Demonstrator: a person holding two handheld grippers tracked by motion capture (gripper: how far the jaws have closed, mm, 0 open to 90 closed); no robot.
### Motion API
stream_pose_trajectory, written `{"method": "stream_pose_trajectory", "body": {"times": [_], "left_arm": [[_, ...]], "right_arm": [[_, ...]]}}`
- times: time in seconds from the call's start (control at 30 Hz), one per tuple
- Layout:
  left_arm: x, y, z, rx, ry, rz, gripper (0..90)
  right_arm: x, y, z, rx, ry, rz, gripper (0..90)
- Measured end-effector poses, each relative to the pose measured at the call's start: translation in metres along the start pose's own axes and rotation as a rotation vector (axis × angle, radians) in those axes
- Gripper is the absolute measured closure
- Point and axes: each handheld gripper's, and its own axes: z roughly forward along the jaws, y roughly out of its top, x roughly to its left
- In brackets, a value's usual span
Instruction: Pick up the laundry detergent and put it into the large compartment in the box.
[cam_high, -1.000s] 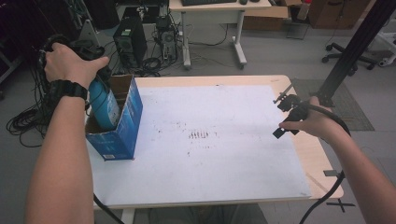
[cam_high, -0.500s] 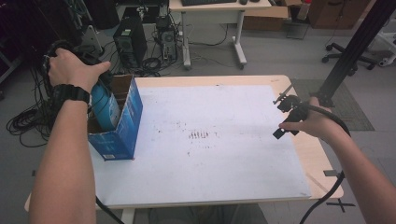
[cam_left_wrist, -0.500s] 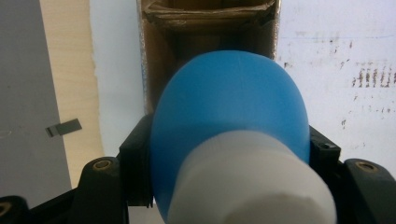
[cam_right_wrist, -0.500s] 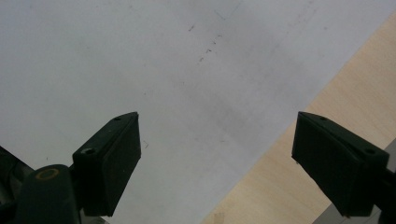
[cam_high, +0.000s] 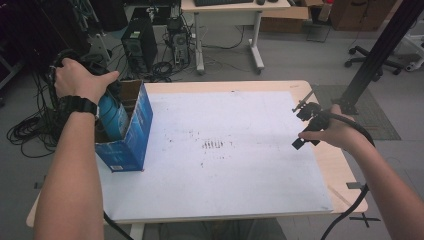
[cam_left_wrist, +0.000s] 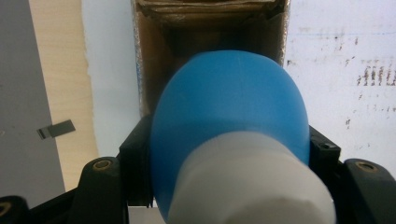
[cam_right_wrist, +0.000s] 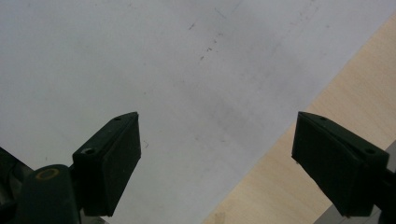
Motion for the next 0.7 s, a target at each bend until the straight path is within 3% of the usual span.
{"method": "stream_pose_trajectory", "body": {"times": [0.7], "left_arm": [[0.004, -0.001, 0.019, 0.018, -0.008, 0.001, 37.2]], "right_arm": [[0.001, -0.001, 0.004, 0.006, 0.004, 0.001, 15.6]]}}
